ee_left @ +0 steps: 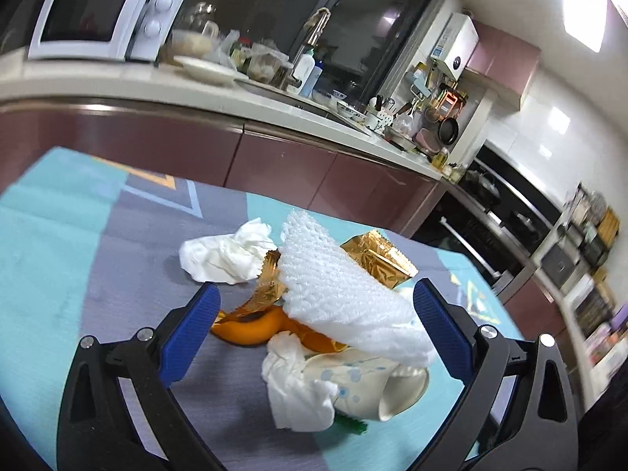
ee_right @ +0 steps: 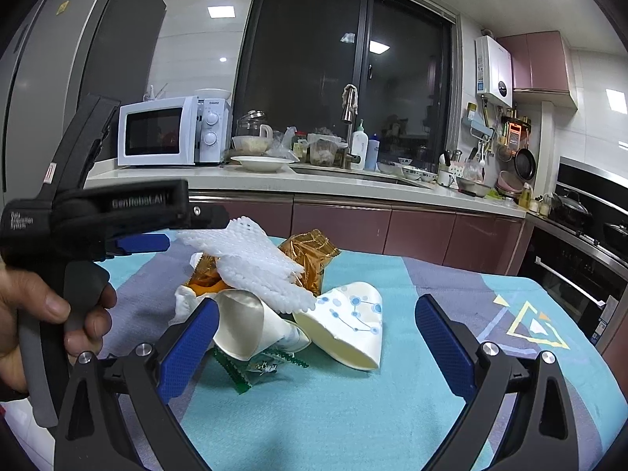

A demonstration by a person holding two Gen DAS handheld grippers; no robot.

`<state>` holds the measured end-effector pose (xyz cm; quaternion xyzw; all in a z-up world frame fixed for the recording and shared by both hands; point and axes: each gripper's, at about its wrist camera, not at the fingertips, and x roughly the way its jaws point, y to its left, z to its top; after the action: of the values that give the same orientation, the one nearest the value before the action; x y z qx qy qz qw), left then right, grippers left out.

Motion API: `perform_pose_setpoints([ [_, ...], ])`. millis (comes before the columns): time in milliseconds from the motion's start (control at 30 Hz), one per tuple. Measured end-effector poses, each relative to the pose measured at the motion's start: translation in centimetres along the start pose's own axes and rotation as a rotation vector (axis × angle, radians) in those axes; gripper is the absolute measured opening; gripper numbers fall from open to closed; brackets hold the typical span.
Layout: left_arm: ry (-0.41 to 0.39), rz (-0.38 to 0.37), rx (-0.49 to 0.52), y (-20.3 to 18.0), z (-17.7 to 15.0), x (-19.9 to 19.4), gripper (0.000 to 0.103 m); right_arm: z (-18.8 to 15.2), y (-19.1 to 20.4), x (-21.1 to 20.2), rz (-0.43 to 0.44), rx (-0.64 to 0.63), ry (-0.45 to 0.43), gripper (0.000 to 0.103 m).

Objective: Collect trash
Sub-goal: 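Move the right tool toward the white foam net while the left tool approaches it, then close the right tool on the foam net while the left tool grasps it too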

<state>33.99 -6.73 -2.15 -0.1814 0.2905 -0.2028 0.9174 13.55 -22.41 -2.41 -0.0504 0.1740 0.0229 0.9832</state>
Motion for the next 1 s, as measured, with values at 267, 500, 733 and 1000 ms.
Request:
perform_pose_setpoints([
  [267,0.023,-0.027,-0.023,0.1,0.0,1.0,0.076,1.2,0.8,2.0,0.029,-0.039,0.0,0.097],
  [500,0.049,-0.059,-0.043,0.1,-0.2,1.7,0.063,2.1,1.8,3.7,0.098,-0.075,0.032,0.096],
  [733,0.066,-0.068,-0.035,0.7,-0.6,2.0,0.037,2.3,2.1,5.4,0.16,-0.056,0.086,0.082],
  [1000,0.065,-0.083,-0.02,0.5,-0.6,1.8,0.014,2.3,2.7,6.3,0.19,-0.064,0.131,0.049],
])
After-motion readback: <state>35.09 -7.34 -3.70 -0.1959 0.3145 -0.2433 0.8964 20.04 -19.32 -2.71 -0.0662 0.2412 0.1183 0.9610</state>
